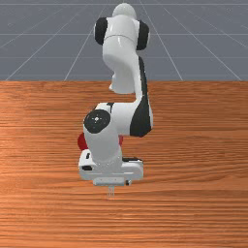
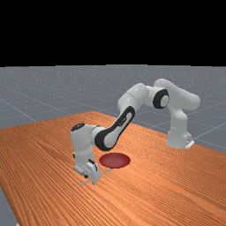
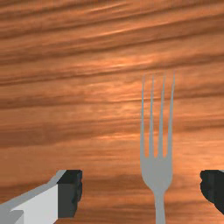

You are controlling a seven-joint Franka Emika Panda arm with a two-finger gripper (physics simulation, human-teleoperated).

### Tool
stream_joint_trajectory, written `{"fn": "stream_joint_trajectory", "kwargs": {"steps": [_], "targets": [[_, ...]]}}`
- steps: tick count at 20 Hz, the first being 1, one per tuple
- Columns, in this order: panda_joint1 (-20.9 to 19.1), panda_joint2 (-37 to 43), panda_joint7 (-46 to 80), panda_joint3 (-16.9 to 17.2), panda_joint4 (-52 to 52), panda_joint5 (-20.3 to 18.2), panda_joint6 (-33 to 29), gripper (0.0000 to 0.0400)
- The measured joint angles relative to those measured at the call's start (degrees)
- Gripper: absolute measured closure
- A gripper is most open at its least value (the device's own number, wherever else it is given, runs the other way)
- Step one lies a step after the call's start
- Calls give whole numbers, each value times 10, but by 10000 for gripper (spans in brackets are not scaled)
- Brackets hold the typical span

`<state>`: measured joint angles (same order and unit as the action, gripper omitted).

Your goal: Put the fork on the plate

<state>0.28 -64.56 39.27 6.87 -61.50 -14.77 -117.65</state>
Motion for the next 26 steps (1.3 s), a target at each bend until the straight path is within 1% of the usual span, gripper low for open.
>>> {"fn": "stream_joint_trajectory", "kwargs": {"steps": [2, 4, 5, 6, 7, 8, 10, 11, 12, 13, 14, 19, 21, 23, 26], "targets": [[-2, -18, 9, 1, 30, 2, 8, 27], [-4, -33, 13, 1, 59, 3, 16, 29], [-5, -38, 14, 3, 67, 5, 20, 48], [-5, -41, 15, 5, 71, 9, 24, 79], [-5, -43, 16, 6, 74, 12, 26, 98], [-5, -44, 16, 7, 76, 14, 27, 108], [-7, -45, 15, 9, 77, 15, 27, 166], [-8, -45, 14, 10, 76, 14, 27, 186], [-9, -44, 13, 10, 74, 14, 25, 196], [-9, -43, 12, 9, 72, 14, 24, 242], [-7, -41, 12, 9, 70, 14, 25, 299], [0, -25, 30, 11, 62, 12, 27, 301], [1, -5, 32, 13, 43, 11, 27, 301], [5, 51, 32, 15, -14, 9, 27, 301], [16, 166, 44, 25, -118, 8, 30, 301]]}}
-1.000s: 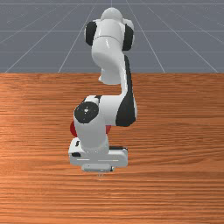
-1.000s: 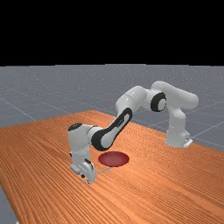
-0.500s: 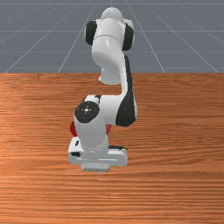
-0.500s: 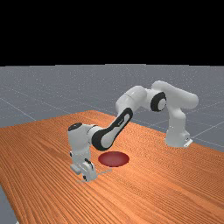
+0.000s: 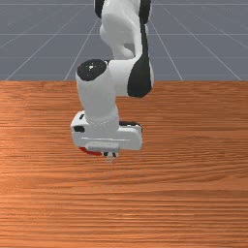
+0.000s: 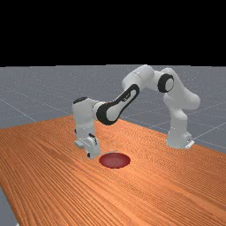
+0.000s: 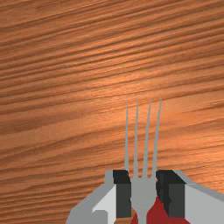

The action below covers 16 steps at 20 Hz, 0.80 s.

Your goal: Put the fork on the plate

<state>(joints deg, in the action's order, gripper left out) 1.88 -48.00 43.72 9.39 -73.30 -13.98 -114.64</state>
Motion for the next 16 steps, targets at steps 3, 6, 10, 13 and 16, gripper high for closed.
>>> {"fn": "stream_joint_trajectory", "kwargs": {"steps": [3, 6, 10, 13, 16], "targets": [[7, 95, 3, 18, -117, 9, -15, 301], [4, 181, -14, 28, -304, 0, -79, 301], [7, 270, -47, 34, -527, -3, -207, 301], [1, 262, -60, 38, -544, -3, -238, 301], [-4, 256, -62, 41, -512, -3, -244, 301]]}}
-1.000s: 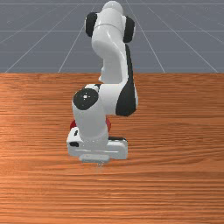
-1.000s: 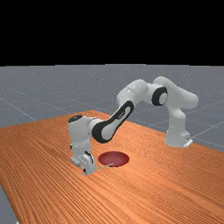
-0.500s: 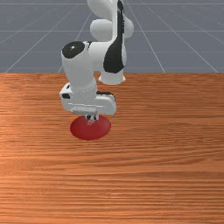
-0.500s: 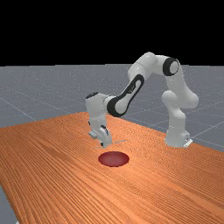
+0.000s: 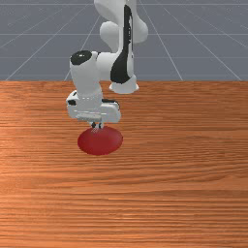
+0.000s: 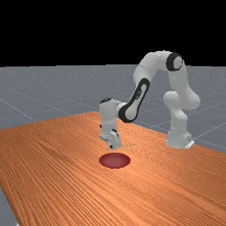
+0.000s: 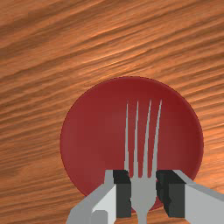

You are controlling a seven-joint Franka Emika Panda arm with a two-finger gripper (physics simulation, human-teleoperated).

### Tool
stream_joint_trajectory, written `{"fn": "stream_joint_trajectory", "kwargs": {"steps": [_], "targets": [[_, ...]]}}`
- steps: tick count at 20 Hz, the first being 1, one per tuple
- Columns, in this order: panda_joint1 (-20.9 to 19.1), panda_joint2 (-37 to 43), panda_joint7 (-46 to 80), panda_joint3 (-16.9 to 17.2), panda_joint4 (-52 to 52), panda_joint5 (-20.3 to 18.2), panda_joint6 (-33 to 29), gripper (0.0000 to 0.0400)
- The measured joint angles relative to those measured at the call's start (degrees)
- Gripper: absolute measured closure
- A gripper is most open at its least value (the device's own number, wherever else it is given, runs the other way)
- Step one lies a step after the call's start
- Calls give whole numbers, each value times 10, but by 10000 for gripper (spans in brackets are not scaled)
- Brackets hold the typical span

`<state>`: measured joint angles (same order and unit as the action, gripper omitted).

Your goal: Put the fork on the plate

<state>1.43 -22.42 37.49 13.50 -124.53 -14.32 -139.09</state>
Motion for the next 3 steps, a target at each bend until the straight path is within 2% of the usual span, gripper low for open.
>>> {"fn": "stream_joint_trajectory", "kwargs": {"steps": [3], "targets": [[-6, -41, -2, -1, 39, 0, -2, 301]]}}
